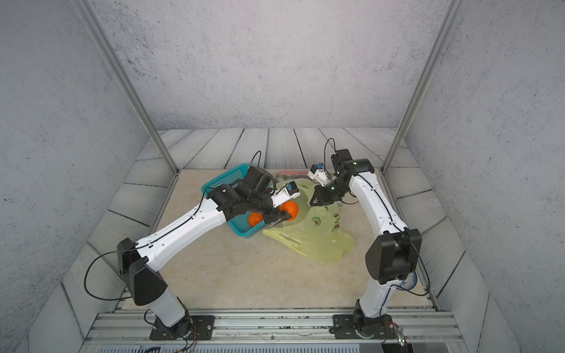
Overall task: Place the oranges into plastic bags & tie knots
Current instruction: Place the orange in the plastic bag.
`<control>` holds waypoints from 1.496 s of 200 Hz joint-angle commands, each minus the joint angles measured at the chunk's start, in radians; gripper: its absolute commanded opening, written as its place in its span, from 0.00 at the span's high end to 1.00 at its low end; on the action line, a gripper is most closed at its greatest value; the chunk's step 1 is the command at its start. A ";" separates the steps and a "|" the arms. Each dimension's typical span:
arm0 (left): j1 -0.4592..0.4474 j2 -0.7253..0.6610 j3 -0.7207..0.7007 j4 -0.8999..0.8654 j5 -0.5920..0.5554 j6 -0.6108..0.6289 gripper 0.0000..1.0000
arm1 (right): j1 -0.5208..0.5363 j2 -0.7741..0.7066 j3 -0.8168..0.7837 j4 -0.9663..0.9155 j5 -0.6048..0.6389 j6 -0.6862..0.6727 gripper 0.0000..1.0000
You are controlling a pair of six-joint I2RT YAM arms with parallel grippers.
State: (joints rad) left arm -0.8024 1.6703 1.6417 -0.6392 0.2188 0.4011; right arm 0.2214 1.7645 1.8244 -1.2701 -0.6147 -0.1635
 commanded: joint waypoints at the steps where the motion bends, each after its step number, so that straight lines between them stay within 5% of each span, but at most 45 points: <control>1: 0.006 -0.031 -0.094 0.195 -0.098 0.149 0.67 | -0.001 0.040 0.067 -0.125 -0.150 -0.070 0.95; 49: 0.008 0.046 -0.062 0.245 -0.059 0.265 0.66 | 0.004 0.032 0.060 -0.115 -0.258 -0.055 0.95; 106: 0.006 0.097 -0.046 0.195 0.172 0.172 0.57 | 0.001 0.028 0.023 -0.061 -0.276 0.007 0.95; 202: 0.009 0.031 -0.108 0.214 0.122 0.074 0.08 | -0.004 0.029 -0.001 -0.036 -0.255 0.019 0.95; 257: 0.014 -0.043 -0.099 0.118 0.152 0.063 0.08 | -0.005 0.024 -0.010 -0.021 -0.192 0.027 0.96; 299: 0.022 -0.157 0.043 -0.140 0.358 0.010 0.10 | -0.005 0.055 -0.019 0.020 -0.043 0.054 0.96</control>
State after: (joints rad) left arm -0.7872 1.5986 1.5757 -0.6125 0.4316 0.4561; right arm 0.2192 1.7767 1.8118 -1.2640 -0.7456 -0.1219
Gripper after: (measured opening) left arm 0.906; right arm 0.044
